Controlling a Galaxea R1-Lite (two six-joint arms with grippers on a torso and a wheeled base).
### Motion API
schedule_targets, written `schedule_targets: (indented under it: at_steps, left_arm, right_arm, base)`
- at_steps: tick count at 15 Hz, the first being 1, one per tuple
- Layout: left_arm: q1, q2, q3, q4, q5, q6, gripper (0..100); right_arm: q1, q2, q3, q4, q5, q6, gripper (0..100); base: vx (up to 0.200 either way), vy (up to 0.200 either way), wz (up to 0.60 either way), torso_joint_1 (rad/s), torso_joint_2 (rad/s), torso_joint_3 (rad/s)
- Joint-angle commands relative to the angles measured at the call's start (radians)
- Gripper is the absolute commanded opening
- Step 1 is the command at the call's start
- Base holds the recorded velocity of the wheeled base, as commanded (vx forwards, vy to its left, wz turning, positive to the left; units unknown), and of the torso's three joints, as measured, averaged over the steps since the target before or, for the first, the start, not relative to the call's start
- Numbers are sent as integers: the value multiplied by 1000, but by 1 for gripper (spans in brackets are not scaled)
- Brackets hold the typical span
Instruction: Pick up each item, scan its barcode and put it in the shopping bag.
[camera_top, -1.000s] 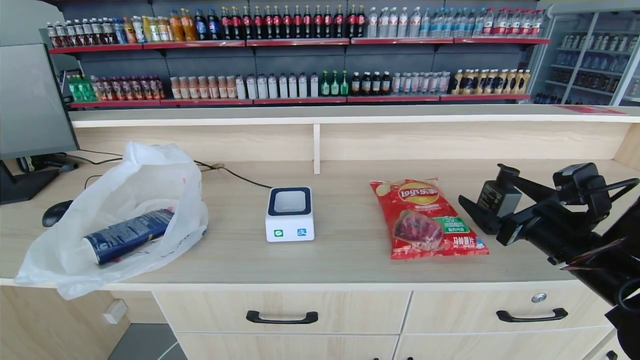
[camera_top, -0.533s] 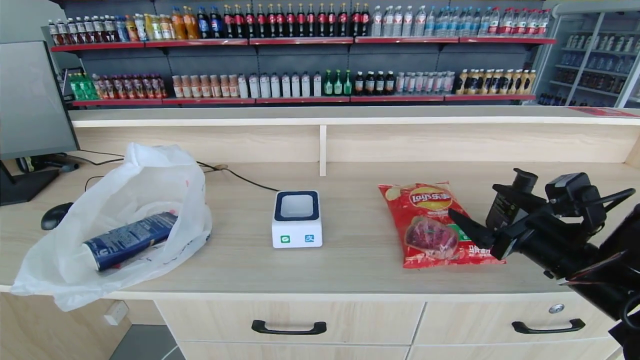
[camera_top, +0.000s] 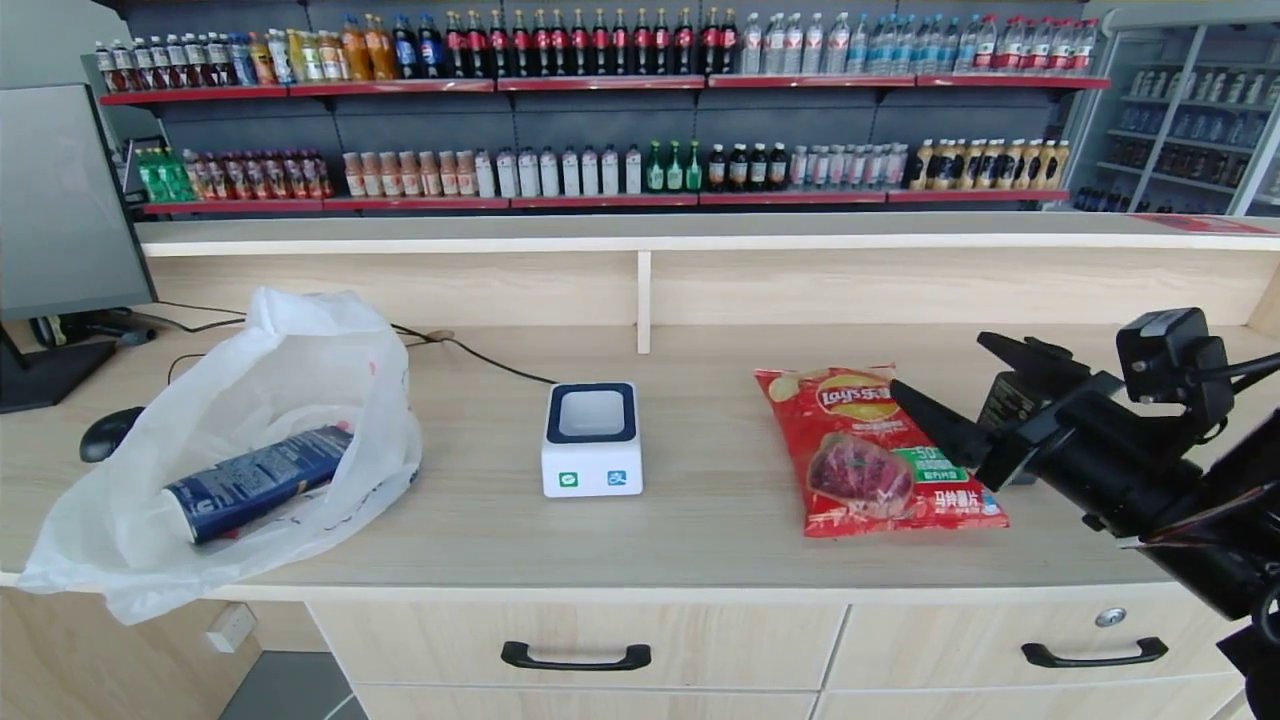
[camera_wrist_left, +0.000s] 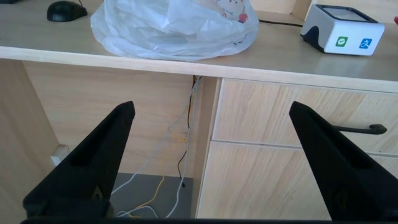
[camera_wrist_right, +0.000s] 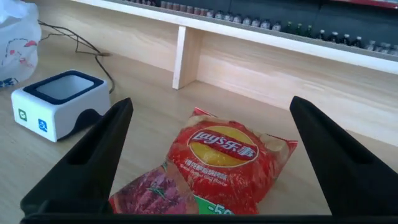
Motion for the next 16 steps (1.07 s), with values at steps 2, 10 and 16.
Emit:
schedule_targets:
  at_steps: [2,10,16]
  left_arm:
    - [2,0,0,0,0,0,100]
    - [2,0,0,0,0,1,100]
    - [2,0,0,1,0,4,100]
  right_arm:
    - [74,-40,-99,-2,-7,147,100]
    - [84,167,-392,212,-62,248,100]
    - [75,107,-732,1006,-190,0,100]
  base:
    - [0,0,0,0,0,0]
    - [0,0,0,0,0,0]
    - [0,0,0,0,0,0]
